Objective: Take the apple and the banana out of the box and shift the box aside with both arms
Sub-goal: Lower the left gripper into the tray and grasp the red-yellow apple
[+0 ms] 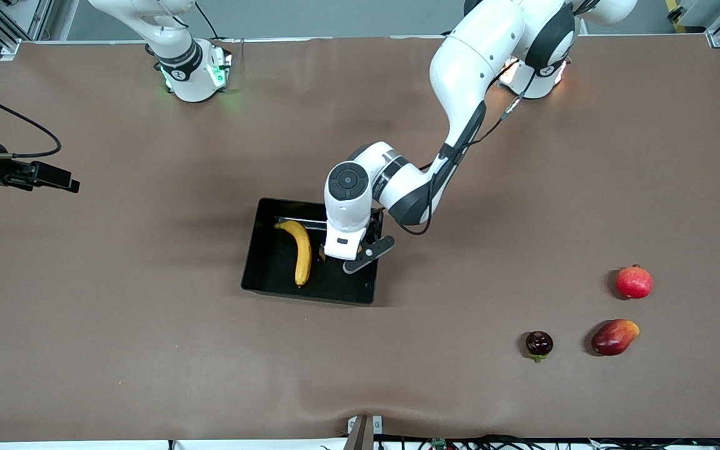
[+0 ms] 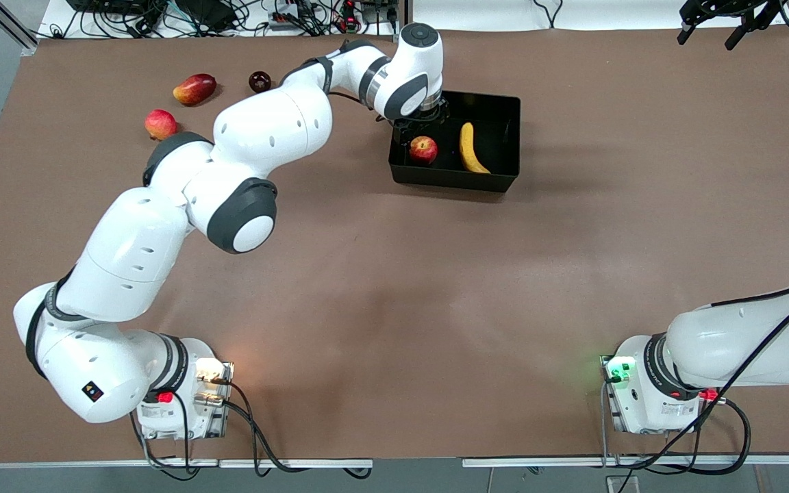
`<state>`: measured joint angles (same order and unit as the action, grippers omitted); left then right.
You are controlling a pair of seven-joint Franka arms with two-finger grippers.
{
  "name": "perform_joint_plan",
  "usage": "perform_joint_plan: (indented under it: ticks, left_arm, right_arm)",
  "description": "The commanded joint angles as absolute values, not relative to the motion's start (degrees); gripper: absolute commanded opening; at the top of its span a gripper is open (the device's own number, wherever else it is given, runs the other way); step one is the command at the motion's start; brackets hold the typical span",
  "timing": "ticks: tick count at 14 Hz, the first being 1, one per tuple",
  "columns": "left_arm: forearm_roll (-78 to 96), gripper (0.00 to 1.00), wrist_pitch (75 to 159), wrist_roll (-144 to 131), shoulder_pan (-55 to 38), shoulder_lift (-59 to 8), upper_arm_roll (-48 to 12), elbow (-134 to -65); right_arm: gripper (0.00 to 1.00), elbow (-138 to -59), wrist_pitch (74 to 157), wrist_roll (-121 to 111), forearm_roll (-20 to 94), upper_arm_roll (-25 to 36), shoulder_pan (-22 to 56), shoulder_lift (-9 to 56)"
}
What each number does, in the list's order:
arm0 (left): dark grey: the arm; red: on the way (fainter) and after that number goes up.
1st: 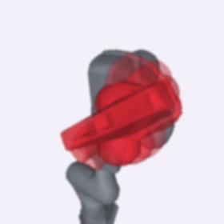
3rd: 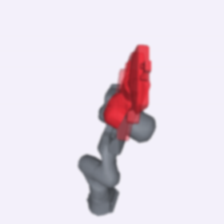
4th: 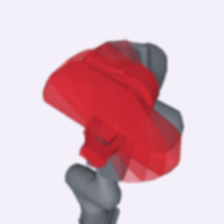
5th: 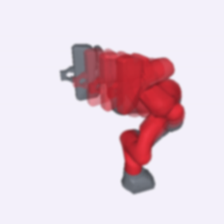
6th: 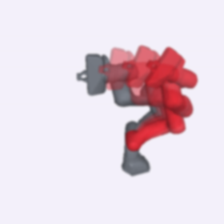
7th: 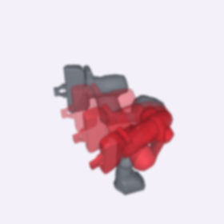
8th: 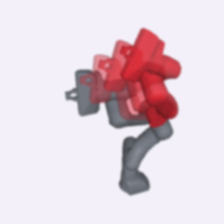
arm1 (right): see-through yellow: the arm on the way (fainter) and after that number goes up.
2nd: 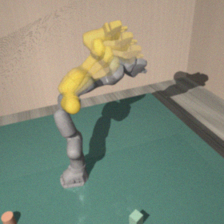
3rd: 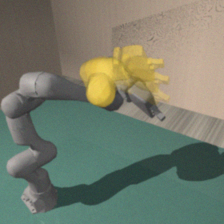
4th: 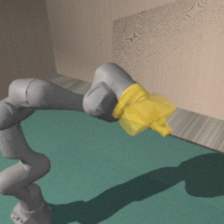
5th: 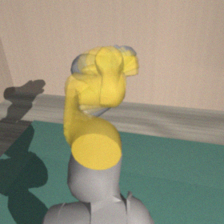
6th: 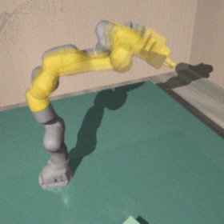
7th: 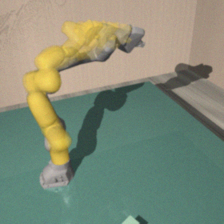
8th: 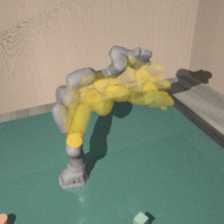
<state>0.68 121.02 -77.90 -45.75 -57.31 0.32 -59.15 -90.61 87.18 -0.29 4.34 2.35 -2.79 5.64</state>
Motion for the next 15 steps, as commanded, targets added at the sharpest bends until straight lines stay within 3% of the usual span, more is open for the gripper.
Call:
perform_joint_plan:
  ticks: [1, 10, 11, 13, 14, 15]
  left_arm:
    - [1.6, 1.00, 121.7, -78.2, -47.1, -59.3, 1.8, -57.3]
    - [1.2, 1.00, 121.6, -78.0, -47.8, -60.1, 1.8, -57.8]
    - [1.2, 0.80, 121.6, -77.9, -47.8, -60.1, 1.8, -57.8]
    - [1.2, 0.27, 121.7, -78.0, -47.7, -59.9, 1.8, -57.8]
    - [1.2, 0.09, 121.7, -78.0, -47.7, -59.7, 1.8, -57.8]
    - [1.3, 0.00, 121.5, -78.0, -47.7, -59.2, 1.8, -57.8]
  right_arm:
    - [1.00, -91.1, 87.6, 0.3, 2.5, 1.1, -3.9, 5.0]
    - [1.00, -90.8, 88.1, 1.0, 2.5, 1.1, -3.2, 5.4]
    - [1.00, -90.9, 87.6, 1.1, 2.9, 1.0, -3.2, 5.4]
    - [1.00, -90.8, 87.5, 1.1, 3.7, 1.0, -1.9, 5.4]
    - [1.00, -90.8, 87.7, 1.1, 3.7, 1.0, -1.2, 5.4]
    - [1.00, -91.0, 87.6, 1.1, 3.7, 1.0, -1.1, 5.4]
